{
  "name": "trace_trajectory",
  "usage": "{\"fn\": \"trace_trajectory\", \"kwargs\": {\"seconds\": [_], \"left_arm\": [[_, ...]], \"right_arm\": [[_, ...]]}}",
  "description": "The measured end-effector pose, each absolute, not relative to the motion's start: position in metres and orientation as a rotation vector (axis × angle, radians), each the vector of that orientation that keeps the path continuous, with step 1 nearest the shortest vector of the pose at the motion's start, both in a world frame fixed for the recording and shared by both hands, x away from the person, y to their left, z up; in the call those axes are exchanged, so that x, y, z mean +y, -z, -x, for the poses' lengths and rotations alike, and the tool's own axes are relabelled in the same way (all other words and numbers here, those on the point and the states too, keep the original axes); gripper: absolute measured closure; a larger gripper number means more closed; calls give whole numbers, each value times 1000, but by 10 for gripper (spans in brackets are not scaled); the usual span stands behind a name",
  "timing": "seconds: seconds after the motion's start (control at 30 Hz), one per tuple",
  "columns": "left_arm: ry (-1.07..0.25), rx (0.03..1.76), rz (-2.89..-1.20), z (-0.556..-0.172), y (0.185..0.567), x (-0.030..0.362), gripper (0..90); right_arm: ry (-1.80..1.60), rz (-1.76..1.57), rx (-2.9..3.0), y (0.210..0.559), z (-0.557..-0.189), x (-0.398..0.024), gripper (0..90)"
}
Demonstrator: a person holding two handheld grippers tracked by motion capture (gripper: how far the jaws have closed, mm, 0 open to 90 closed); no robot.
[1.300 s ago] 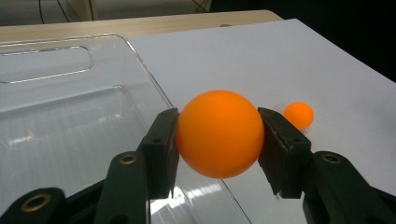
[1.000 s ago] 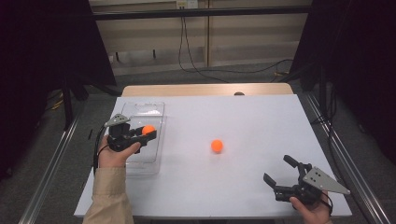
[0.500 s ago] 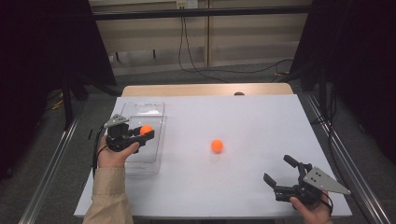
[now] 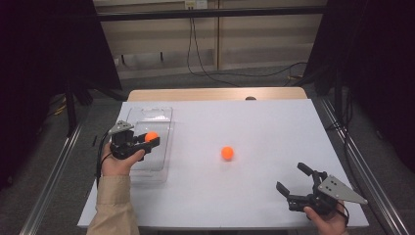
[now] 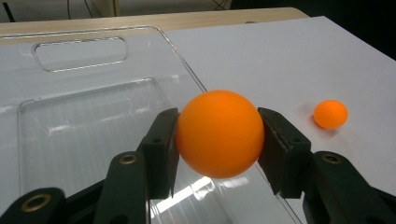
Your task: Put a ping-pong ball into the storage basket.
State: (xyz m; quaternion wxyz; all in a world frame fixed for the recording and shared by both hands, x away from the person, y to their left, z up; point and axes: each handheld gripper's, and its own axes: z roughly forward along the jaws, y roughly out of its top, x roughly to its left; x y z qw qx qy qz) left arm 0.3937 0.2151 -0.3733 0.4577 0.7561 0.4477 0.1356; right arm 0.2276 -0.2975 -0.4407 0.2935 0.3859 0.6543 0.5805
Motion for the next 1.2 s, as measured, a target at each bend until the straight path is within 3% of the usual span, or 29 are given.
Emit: {"fn": "trace_trajectory", "kwargs": {"seconds": [1.2], "left_arm": [[-380,1154,-1865,-397,381,222,510]], "right_arm": [[-1547,-1026,1743,441,-227,-297,29]]}}
